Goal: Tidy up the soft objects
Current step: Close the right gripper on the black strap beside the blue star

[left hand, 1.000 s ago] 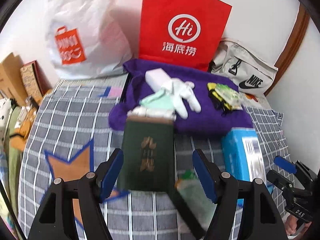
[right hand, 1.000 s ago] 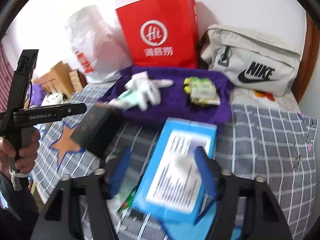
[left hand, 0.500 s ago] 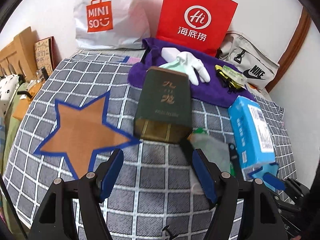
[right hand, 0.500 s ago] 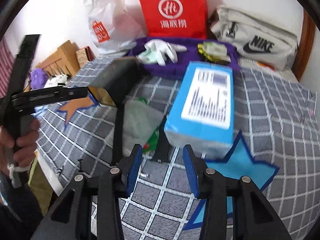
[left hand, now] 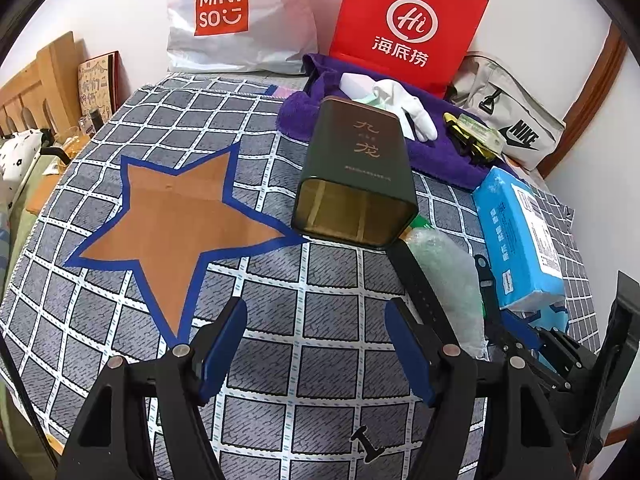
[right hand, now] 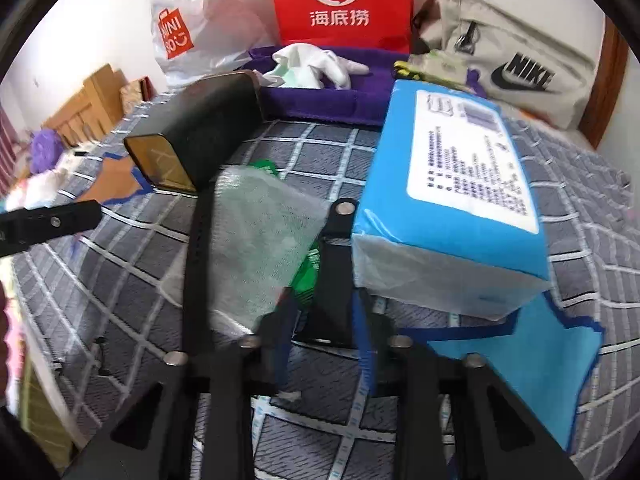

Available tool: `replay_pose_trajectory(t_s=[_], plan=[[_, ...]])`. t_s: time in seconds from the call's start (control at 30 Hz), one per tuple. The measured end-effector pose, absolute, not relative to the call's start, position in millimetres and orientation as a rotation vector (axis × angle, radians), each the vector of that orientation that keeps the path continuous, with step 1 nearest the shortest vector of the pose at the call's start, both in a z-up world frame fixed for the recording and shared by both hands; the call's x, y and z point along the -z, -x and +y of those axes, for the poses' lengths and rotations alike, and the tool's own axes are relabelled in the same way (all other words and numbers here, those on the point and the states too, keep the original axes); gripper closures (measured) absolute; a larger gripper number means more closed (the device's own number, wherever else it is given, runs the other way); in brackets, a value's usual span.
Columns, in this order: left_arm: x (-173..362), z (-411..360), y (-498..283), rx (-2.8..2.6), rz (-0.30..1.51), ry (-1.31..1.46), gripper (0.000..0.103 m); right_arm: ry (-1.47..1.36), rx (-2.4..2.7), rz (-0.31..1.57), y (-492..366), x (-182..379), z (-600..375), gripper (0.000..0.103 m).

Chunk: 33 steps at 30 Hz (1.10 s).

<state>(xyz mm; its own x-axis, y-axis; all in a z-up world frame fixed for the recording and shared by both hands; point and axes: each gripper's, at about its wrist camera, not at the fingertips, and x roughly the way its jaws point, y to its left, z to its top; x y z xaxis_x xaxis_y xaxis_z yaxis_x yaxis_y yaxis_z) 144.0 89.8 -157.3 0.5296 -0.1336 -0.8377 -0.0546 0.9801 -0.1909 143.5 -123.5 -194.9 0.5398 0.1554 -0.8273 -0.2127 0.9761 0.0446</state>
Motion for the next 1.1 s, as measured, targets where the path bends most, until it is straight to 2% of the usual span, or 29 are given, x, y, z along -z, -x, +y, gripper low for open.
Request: replay_pose_trajectory(t_s=[0.63, 1.1], plan=[[162.4, 26.3, -137.5, 0.114, 1.032, 0.088, 0.033, 0.073, -0.241, 0.986, -62.5, 175.0, -177.2, 0.082], [182.8, -15.8, -165.4, 0.107, 1.075, -0.019, 0.033, 0.034, -0.198, 0.999, -78.9, 187.8, -205.7, 0.079]])
